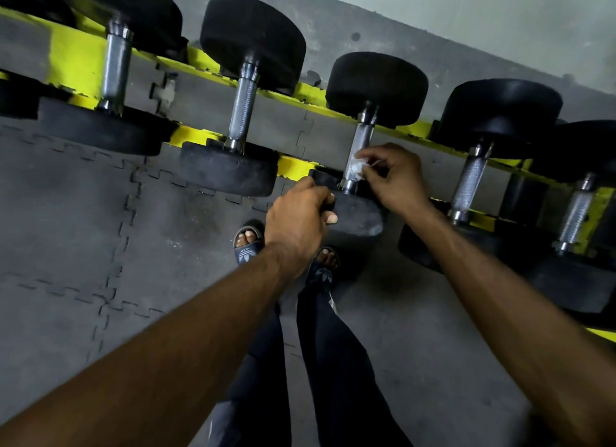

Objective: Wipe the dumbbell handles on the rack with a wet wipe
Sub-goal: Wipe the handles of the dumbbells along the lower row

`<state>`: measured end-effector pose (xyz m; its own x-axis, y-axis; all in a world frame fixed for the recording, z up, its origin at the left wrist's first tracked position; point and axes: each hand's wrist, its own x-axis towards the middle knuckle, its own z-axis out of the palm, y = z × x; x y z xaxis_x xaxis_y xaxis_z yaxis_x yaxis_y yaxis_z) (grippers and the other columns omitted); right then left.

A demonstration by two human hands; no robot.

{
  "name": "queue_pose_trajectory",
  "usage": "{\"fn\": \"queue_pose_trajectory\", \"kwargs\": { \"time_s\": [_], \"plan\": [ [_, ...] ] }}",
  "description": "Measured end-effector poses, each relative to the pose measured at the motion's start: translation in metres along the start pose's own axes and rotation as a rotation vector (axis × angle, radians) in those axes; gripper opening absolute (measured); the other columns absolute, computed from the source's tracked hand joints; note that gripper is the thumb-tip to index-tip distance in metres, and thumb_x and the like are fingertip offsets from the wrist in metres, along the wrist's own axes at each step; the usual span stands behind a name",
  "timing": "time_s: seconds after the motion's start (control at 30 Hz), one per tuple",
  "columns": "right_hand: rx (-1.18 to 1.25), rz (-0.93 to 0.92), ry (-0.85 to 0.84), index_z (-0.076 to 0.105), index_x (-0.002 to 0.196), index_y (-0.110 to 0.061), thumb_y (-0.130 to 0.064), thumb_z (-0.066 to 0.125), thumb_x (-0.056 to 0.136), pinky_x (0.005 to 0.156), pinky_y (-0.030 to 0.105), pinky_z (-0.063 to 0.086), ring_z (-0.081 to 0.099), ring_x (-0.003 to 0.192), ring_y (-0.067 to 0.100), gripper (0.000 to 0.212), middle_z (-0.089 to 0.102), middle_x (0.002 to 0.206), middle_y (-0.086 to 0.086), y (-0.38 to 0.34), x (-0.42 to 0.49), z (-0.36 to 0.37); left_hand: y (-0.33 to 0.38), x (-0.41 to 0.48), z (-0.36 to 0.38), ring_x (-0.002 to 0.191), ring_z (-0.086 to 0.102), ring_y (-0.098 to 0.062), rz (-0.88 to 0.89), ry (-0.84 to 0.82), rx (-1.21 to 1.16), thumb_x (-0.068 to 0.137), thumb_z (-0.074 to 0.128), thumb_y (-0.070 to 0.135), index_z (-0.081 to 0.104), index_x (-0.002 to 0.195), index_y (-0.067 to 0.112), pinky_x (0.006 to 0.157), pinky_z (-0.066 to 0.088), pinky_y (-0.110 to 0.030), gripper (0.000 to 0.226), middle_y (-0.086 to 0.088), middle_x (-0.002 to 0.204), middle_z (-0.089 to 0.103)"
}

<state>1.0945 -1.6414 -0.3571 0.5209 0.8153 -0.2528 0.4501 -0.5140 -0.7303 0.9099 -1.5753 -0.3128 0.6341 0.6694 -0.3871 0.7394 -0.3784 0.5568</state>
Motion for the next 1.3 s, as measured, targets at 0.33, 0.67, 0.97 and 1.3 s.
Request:
{"fn": "queue_pose_trajectory", "kwargs": {
  "time_s": [0.33,0.67,0.97,1.3],
  "plan": [
    [-0.45,-0.443,-0.346,0.075,0.1,-0.011,-0.019,0.067,0.091,0.076,0.036,0.052,0.061,0.09,0.022,0.015,0.06,0.101,0.002,0.004,0.036,-0.011,-0.009,-0.002,0.008,0.083,0.057,-0.021,0.081,0.059,0.017,0.088,0.072,0.023,0.068,0.1,0.025,0.068,0.053,-0.039,0.012,0.008,0.093,0.051],
    [-0.732,-0.532,-0.405,0.077,0.099,-0.023,-0.031,0.06,0.093,0.074,0.031,0.054,0.067,0.092,0.026,0.02,0.072,0.098,-0.002,-0.022,0.049,-0.014,-0.008,-0.004,0.009,0.087,0.058,-0.023,0.098,0.085,0.054,0.088,0.07,0.02,0.068,0.105,0.025,0.066,0.048,-0.035,0.018,0.006,0.098,0.054],
    [-0.98,-0.492,-0.708,0.074,0.095,-0.019,-0.024,0.065,0.085,0.064,0.028,0.04,0.067,0.087,0.031,0.015,0.071,0.091,0.009,-0.057,0.06,0.002,-0.009,-0.002,0.01,0.086,0.057,-0.024,0.101,0.073,0.057,0.088,0.072,0.021,0.066,0.102,0.024,0.062,0.041,-0.034,0.015,0.007,0.095,0.05],
    [-0.184,-0.028,-0.22,0.07,0.081,-0.019,-0.011,0.078,0.073,0.069,0.024,0.052,0.064,0.075,0.01,0.013,0.068,0.081,-0.005,-0.003,0.019,-0.011,-0.019,0.002,0.012,0.087,0.042,-0.013,0.191,0.073,-0.056,0.085,0.073,0.018,0.061,0.096,0.018,0.067,0.046,-0.037,0.016,0.012,0.092,0.038]
  ]
}}
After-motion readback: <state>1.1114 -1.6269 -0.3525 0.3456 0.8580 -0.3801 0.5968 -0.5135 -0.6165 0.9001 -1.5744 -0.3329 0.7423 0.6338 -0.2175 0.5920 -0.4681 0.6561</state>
